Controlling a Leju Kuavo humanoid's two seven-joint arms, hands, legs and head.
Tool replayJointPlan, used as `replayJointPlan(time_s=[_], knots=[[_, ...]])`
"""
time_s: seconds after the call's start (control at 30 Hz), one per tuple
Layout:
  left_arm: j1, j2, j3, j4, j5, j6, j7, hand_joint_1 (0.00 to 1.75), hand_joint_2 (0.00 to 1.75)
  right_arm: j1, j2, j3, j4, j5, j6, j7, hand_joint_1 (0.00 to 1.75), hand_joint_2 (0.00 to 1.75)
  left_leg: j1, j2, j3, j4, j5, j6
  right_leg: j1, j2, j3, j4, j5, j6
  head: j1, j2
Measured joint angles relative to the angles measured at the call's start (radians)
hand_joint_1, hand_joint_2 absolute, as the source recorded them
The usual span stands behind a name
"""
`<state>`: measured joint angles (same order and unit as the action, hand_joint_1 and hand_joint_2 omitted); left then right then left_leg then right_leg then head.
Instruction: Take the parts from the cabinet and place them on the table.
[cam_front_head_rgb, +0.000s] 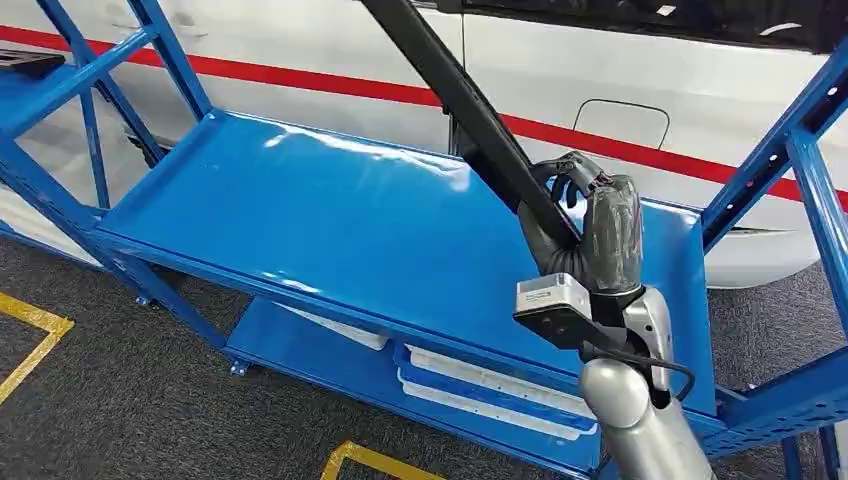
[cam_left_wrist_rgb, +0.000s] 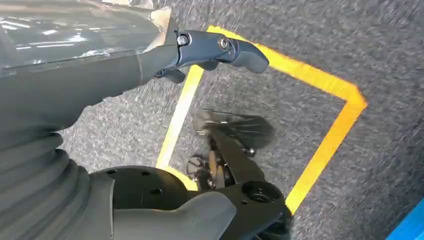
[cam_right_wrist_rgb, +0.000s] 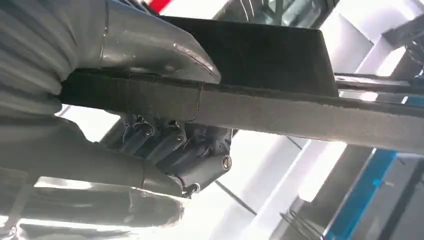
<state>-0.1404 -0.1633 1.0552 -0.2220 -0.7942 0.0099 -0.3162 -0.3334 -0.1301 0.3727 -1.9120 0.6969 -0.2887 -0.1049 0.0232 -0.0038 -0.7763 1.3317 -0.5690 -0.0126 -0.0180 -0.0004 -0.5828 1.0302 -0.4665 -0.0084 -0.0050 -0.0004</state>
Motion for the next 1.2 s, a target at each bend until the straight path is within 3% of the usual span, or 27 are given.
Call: replayJointPlan(time_s=[0.03, 0.07, 0.13, 0.17, 0.2, 0.3, 0.33, 0.37, 0.43, 0.47, 0.5, 0.53, 0.57, 0.63, 0.67, 0.7, 0.73, 0.8, 0.83, 0.9, 0.97, 1.0, 1.03, 1.07, 1.13, 1.17, 1.2], knots=[[0.001, 0.0, 0.001, 0.0, 0.003, 0.001, 0.011, 0.0, 1.75, 0.005, 0.003, -0.002, 0.004, -0.019, 0.004, -0.006, 1.75, 1.75, 0.0, 0.0, 0.021, -0.009, 0.007, 0.004, 0.003, -0.001, -0.008, 0.0, 0.007, -0.001, 0.0, 0.0], [0.007, 0.001, 0.002, 0.0, 0.007, 0.002, 0.016, 0.0, 1.75, 0.013, 0.007, -0.002, 0.013, -0.036, 0.003, -0.019, 1.75, 1.75, -0.001, 0.0, 0.066, -0.061, 0.026, 0.011, 0.007, -0.001, -0.017, 0.0, 0.013, -0.001, 0.0, 0.0], [0.02, 0.003, 0.009, 0.0, 0.017, -0.004, 0.013, 0.0, 1.75, 0.022, 0.016, -0.002, 0.037, -0.055, 0.001, -0.058, 1.75, 1.75, -0.011, -0.001, 0.206, -0.248, 0.065, 0.038, 0.012, 0.001, -0.028, 0.0, 0.025, 0.0, -0.001, 0.0], [0.022, 0.008, 0.012, -0.001, 0.019, -0.006, 0.01, 0.0, 1.75, 0.022, 0.02, -0.003, 0.045, -0.063, 0.003, -0.065, 1.75, 1.75, -0.018, 0.002, 0.237, -0.305, 0.047, 0.048, 0.013, 0.001, -0.031, 0.0, 0.029, 0.004, 0.001, 0.0], [0.026, 0.009, 0.019, 0.0, 0.022, -0.01, 0.007, 0.0, 1.75, 0.016, 0.022, -0.004, 0.054, -0.071, 0.011, -0.066, 1.75, 1.75, -0.023, 0.006, 0.233, -0.296, 0.07, 0.046, 0.012, 0.0, -0.03, -0.004, 0.036, 0.015, 0.004, 0.0], [0.03, 0.012, 0.026, 0.0, 0.032, -0.012, 0.005, 0.0, 1.75, 0.01, 0.031, -0.003, 0.072, -0.083, 0.024, -0.068, 1.75, 1.75, -0.033, 0.005, 0.23, -0.31, 0.082, 0.061, 0.006, -0.006, -0.029, -0.012, 0.052, 0.036, 0.0, 0.0], [0.032, 0.012, 0.027, 0.0, 0.034, -0.012, 0.005, 0.0, 1.75, 0.009, 0.03, -0.005, 0.077, -0.086, 0.026, -0.068, 1.75, 1.75, -0.025, 0.007, 0.234, -0.337, 0.108, 0.068, 0.019, -0.007, -0.034, -0.017, 0.056, 0.041, 0.0, 0.0], [0.031, 0.012, 0.028, 0.0, 0.034, -0.012, 0.004, 0.0, 1.75, 0.006, 0.03, -0.006, 0.081, -0.087, 0.027, -0.069, 1.75, 1.75, -0.025, 0.01, 0.227, -0.352, 0.126, 0.067, 0.012, -0.005, -0.055, 0.008, 0.026, 0.036, 0.001, 0.0], [0.033, 0.012, 0.034, 0.0, 0.035, -0.014, 0.004, 0.0, 1.75, -0.001, 0.031, -0.008, 0.089, -0.088, 0.029, -0.069, 1.75, 1.75, -0.023, 0.012, 0.203, -0.355, 0.146, 0.074, 0.011, -0.003, -0.099, 0.135, -0.068, 0.019, 0.003, 0.0], [0.033, 0.012, 0.037, 0.0, 0.035, -0.015, 0.004, 0.0, 1.75, 0.0, 0.031, -0.01, 0.093, -0.089, 0.03, -0.069, 1.75, 1.75, -0.024, 0.012, 0.191, -0.354, 0.156, 0.073, 0.009, -0.003, -0.12, 0.211, -0.106, 0.017, 0.004, 0.0], [0.034, 0.012, 0.04, 0.0, 0.035, -0.017, 0.004, 0.0, 1.75, 0.002, 0.031, -0.01, 0.1, -0.094, 0.033, -0.069, 1.75, 1.75, -0.024, 0.012, 0.176, -0.354, 0.166, 0.071, 0.008, -0.003, -0.127, 0.262, -0.122, 0.023, 0.004, 0.0], [0.035, 0.012, 0.043, 0.0, 0.038, -0.018, 0.005, 0.0, 1.75, 0.003, 0.031, -0.011, 0.105, -0.101, 0.036, -0.071, 1.75, 1.75, -0.024, 0.012, 0.162, -0.353, 0.176, 0.069, 0.007, -0.003, -0.114, 0.268, -0.117, 0.033, 0.005, 0.0], [0.035, 0.012, 0.047, 0.0, 0.039, -0.02, 0.005, 0.0, 1.75, 0.003, 0.031, -0.013, 0.108, -0.109, 0.037, -0.073, 1.75, 1.75, -0.023, 0.012, 0.148, -0.352, 0.187, 0.067, 0.005, -0.003, -0.079, 0.229, -0.098, 0.046, 0.004, 0.0], [0.036, 0.012, 0.05, 0.0, 0.041, -0.021, 0.005, 0.0, 1.75, 0.003, 0.033, -0.017, 0.113, -0.124, 0.037, -0.081, 1.75, 1.75, -0.022, 0.011, 0.125, -0.349, 0.205, 0.059, 0.002, -0.003, 0.033, 0.075, -0.055, 0.063, 0.005, 0.0], [0.036, 0.012, 0.051, 0.0, 0.042, -0.022, 0.005, 0.0, 1.75, 0.002, 0.036, -0.019, 0.114, -0.13, 0.037, -0.088, 1.75, 1.75, -0.024, 0.011, 0.118, -0.341, 0.212, 0.053, 0.001, -0.004, 0.098, -0.015, -0.067, 0.058, 0.005, 0.0], [0.037, 0.012, 0.051, 0.0, 0.045, -0.022, 0.005, 0.0, 1.75, 0.004, 0.04, -0.021, 0.114, -0.135, 0.037, -0.095, 1.75, 1.75, -0.028, 0.01, 0.108, -0.336, 0.218, 0.048, 0.011, 0.001, 0.121, -0.041, -0.07, 0.045, 0.003, 0.0], [0.039, 0.012, 0.053, 0.0, 0.048, -0.021, 0.006, 0.0, 1.75, 0.005, 0.043, -0.023, 0.115, -0.137, 0.037, -0.099, 1.75, 1.75, -0.029, 0.011, 0.111, -0.336, 0.226, 0.042, 0.011, 0.001, 0.097, -0.036, -0.062, 0.043, 0.003, 0.0], [0.039, 0.012, 0.056, 0.0, 0.048, -0.021, 0.006, 0.0, 1.75, 0.004, 0.049, -0.026, 0.117, -0.14, 0.037, -0.102, 1.75, 1.75, -0.028, 0.011, 0.11, -0.337, 0.239, 0.032, 0.014, 0.004, 0.089, -0.032, -0.058, 0.031, 0.004, 0.0], [0.04, 0.014, 0.058, 0.0, 0.048, -0.021, 0.007, 0.0, 1.75, 0.004, 0.054, -0.026, 0.118, -0.141, 0.037, -0.103, 1.75, 1.75, -0.023, 0.008, 0.1, -0.333, 0.235, 0.027, -0.008, 0.002, 0.083, -0.036, -0.048, 0.017, 0.004, 0.0], [0.042, 0.015, 0.06, 0.0, 0.044, -0.023, 0.008, 0.0, 1.75, 0.0, 0.07, -0.026, 0.119, -0.14, 0.038, -0.101, 1.75, 1.75, -0.017, 0.003, 0.067, -0.258, 0.13, 0.014, -0.004, -0.002, 0.062, -0.035, -0.026, -0.01, 0.0, 0.0], [0.042, 0.014, 0.06, 0.0, 0.037, -0.029, 0.009, 0.0, 1.75, -0.001, 0.081, -0.026, 0.119, -0.138, 0.039, -0.097, 1.75, 1.75, -0.012, 0.001, 0.023, -0.097, 0.017, 0.003, 0.002, -0.002, 0.041, -0.035, -0.001, -0.015, 0.0, 0.0], [0.041, 0.014, 0.06, 0.0, 0.035, -0.03, 0.009, 0.0, 1.75, 0.001, 0.083, -0.027, 0.119, -0.136, 0.039, -0.095, 1.75, 1.75, -0.009, 0.001, 0.013, -0.037, 0.002, 0.0, 0.003, -0.002, 0.026, -0.033, 0.009, -0.014, 0.0, 0.0], [0.041, 0.014, 0.061, 0.0, 0.031, -0.03, 0.01, 0.0, 1.75, 0.004, 0.084, -0.029, 0.119, -0.135, 0.038, -0.094, 1.75, 1.75, -0.007, 0.001, 0.021, -0.012, 0.014, -0.001, 0.005, -0.002, 0.013, -0.032, 0.019, -0.012, 0.0, 0.0], [0.041, 0.015, 0.061, 0.0, 0.03, -0.031, 0.01, 0.0, 1.75, 0.007, 0.086, -0.031, 0.119, -0.134, 0.038, -0.094, 1.75, 1.75, -0.005, 0.002, 0.048, -0.027, 0.042, 0.0, 0.005, -0.002, 0.0, -0.032, 0.029, -0.009, 0.0, 0.0], [0.04, 0.016, 0.062, 0.0, 0.03, -0.032, 0.01, 0.0, 1.75, 0.007, 0.088, -0.036, 0.118, -0.134, 0.038, -0.093, 1.75, 1.75, -0.002, 0.001, 0.164, -0.163, 0.095, 0.005, 0.005, -0.001, -0.023, -0.032, 0.049, -0.001, 0.0, 0.0], [0.037, 0.016, 0.062, 0.0, 0.03, -0.032, 0.01, 0.0, 1.75, 0.007, 0.09, -0.038, 0.117, -0.133, 0.038, -0.093, 1.75, 1.75, -0.002, -0.001, 0.242, -0.26, 0.084, 0.009, 0.005, -0.001, -0.025, -0.03, 0.056, 0.003, -0.001, 0.0], [0.036, 0.017, 0.063, 0.0, 0.03, -0.032, 0.01, 0.0, 1.75, 0.006, 0.092, -0.043, 0.114, -0.13, 0.038, -0.091, 1.75, 1.75, -0.008, -0.002, 0.286, -0.329, 0.054, 0.015, 0.01, -0.001, -0.031, -0.029, 0.062, 0.012, 0.0, 0.0]])
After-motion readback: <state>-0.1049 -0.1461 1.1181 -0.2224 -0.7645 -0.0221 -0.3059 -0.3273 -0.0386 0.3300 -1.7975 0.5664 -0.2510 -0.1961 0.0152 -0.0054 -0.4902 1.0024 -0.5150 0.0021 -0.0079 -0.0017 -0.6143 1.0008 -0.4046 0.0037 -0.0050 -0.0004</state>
